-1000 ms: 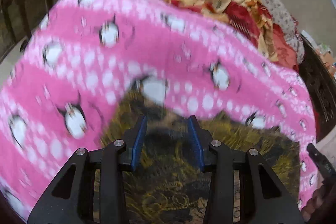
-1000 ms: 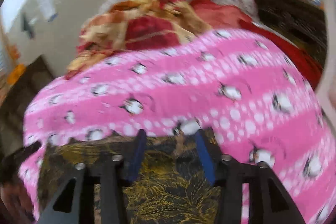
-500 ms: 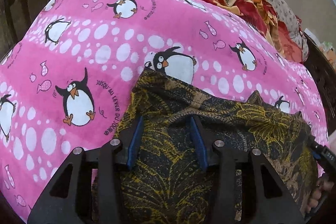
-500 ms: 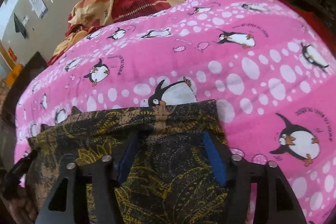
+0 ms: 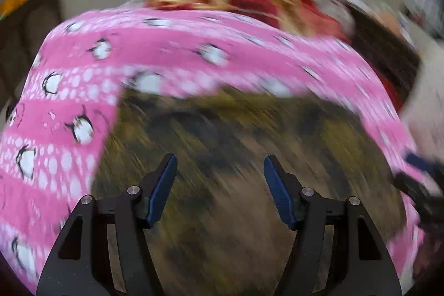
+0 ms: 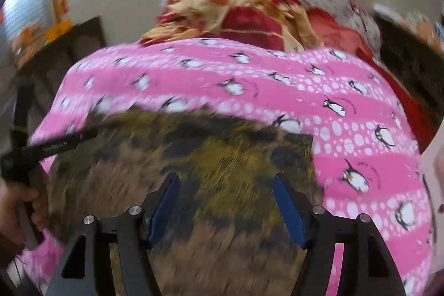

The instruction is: Fold small clothes

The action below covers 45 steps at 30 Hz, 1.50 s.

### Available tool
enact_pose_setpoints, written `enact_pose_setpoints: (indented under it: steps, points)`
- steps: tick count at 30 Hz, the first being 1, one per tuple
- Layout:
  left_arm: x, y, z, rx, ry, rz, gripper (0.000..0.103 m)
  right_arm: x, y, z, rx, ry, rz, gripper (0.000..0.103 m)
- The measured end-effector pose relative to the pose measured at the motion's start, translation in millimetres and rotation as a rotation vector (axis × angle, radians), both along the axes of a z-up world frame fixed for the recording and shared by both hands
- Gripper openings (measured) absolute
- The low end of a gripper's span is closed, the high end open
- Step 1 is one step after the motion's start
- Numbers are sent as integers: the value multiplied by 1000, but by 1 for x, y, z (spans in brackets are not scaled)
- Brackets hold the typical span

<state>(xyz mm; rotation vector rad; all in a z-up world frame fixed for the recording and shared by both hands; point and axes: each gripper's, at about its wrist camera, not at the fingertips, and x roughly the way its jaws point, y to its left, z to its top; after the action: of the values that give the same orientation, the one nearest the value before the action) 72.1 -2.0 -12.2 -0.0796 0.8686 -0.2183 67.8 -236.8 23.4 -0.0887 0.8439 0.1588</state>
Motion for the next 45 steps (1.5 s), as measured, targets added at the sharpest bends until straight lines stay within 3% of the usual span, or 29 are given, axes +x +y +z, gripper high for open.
enact_pose_setpoints:
  steps: [2, 5, 8, 9, 11, 14, 19, 24, 27, 30, 33, 38, 42, 45]
  points:
    - [-37, -21, -10, 22, 33, -84, 65, -27, 7, -8, -2, 15, 26, 67]
    - [-59, -37, -44, 99, 104, -128, 65, -61, 16, -31, 8, 51, 62, 67]
    - [-67, -35, -57, 78, 58, -125, 67, -80, 18, -72, -44, 111, 57, 70]
    - [-67, -35, -58, 76, 52, -124, 68, -86, 16, -83, -43, 86, 56, 71]
    - [-69, -35, -59, 73, 33, -124, 68, -98, 10, -90, -18, -7, 73, 75]
    - [-72, -32, -60, 47, 18, -122, 69, -95, 6, -88, 19, 6, 49, 79]
    - [-75, -32, -61, 52, 12, -120, 69, -99, 13, -90, -27, -6, 63, 80]
    - [-73, -25, -61, -4, 13, -132, 72, -97, 13, -85, -22, 12, 60, 81]
    - [-74, -23, -60, -23, 7, -132, 72, -93, 15, -76, -42, 35, 40, 81]
    - [-75, -24, -60, -18, 0, -132, 72, -83, 11, -57, 2, -2, -54, 81]
    - [-75, -23, -61, -26, -4, -132, 73, -61, 7, -41, 39, -28, -138, 81]
    - [-76, -23, -61, -29, -8, -131, 73, -14, 5, -34, 128, 4, -226, 81]
    - [-76, -23, -61, -28, -9, -132, 73, 13, 8, -48, 94, 22, -190, 81]
    - [-76, -22, -61, -36, -8, -135, 73, 26, 2, -92, -20, 88, -136, 88]
